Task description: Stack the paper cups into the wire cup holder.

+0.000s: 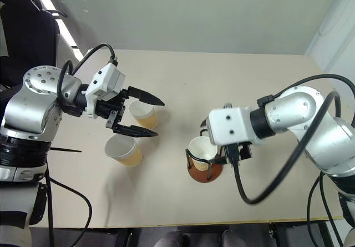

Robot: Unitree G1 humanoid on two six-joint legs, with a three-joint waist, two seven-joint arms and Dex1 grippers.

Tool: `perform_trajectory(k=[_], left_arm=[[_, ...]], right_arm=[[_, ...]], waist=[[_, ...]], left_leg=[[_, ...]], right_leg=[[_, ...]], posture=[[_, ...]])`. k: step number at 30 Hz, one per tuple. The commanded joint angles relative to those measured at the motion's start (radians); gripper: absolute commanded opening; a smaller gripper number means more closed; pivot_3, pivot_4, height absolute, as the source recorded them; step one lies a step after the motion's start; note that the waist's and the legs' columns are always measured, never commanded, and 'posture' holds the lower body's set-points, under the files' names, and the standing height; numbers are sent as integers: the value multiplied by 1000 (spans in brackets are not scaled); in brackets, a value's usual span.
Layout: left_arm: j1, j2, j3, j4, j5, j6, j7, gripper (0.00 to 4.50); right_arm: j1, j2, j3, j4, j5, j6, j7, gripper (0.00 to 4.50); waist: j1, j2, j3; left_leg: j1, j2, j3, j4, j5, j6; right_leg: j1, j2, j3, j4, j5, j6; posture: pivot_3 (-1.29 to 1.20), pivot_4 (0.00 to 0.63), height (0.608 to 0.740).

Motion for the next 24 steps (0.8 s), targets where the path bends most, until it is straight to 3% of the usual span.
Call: perform_trajectory(k=[1,9,24], left_arm=[[19,38,46,-56,3,-10,20,4500],[100,135,47,-64,131,-135,89,4500],[63,144,8,161,330,-337,191,4500]], right_arm=[[-46,24,-143,35,63,65,-61,4483],[-33,35,-232,44,134,129,-119,4483],[9,14,-253,63,161,120,-144,4483]], waist=[[0,0,0],[0,0,0],[0,0,0]], left_leg=[[0,0,0,0,0,0],[0,0,0,-1,0,0],[0,0,0,-1,0,0]], right_leg=[[0,0,0,0,0,0],[0,0,0,-1,0,0],[-1,0,0,0,0,0]], posture=[[0,150,740],[0,150,740],[0,150,740]])
